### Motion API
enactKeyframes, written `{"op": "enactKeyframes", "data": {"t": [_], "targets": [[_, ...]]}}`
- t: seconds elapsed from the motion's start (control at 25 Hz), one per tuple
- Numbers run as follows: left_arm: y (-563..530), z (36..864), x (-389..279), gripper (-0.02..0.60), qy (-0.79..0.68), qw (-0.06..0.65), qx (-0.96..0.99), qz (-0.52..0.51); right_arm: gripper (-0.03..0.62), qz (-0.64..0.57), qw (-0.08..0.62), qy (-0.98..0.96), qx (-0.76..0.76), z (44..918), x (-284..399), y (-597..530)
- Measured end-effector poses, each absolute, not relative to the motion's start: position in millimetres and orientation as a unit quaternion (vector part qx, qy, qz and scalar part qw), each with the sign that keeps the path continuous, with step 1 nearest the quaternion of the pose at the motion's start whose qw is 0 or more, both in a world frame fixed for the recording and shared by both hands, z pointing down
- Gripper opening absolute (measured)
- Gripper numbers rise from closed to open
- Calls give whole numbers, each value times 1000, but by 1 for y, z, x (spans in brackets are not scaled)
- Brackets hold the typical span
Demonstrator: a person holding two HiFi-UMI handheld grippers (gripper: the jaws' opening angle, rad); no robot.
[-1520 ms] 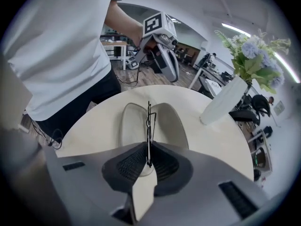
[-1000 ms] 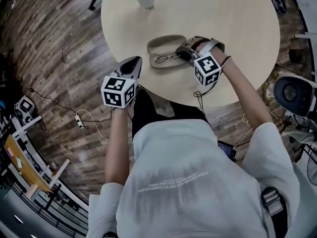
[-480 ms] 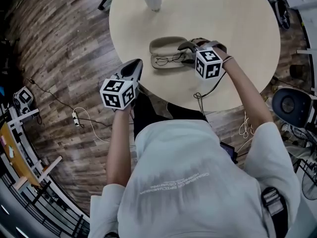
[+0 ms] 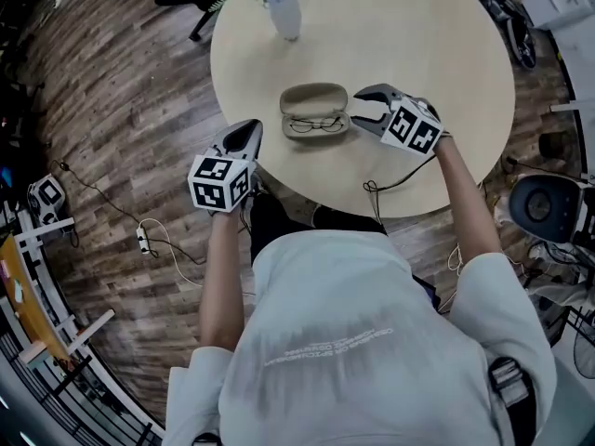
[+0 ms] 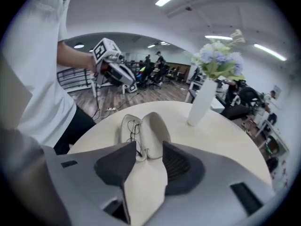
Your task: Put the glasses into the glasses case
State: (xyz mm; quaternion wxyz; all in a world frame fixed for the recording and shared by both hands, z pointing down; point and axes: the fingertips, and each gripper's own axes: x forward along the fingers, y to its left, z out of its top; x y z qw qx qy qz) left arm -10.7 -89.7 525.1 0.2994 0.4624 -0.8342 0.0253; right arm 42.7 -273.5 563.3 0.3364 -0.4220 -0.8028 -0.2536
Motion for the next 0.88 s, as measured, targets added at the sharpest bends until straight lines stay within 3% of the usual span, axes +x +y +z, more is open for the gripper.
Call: {"op": "enactKeyframes", "data": {"t": [0.44, 0.88], "targets": [[-132, 441, -25, 20, -839, 172, 501, 124, 7, -149, 265, -942, -141, 448, 45, -354], [-154, 357, -4, 20, -835, 78, 524, 152, 2, -145, 150, -975, -76, 337, 69, -357]]}}
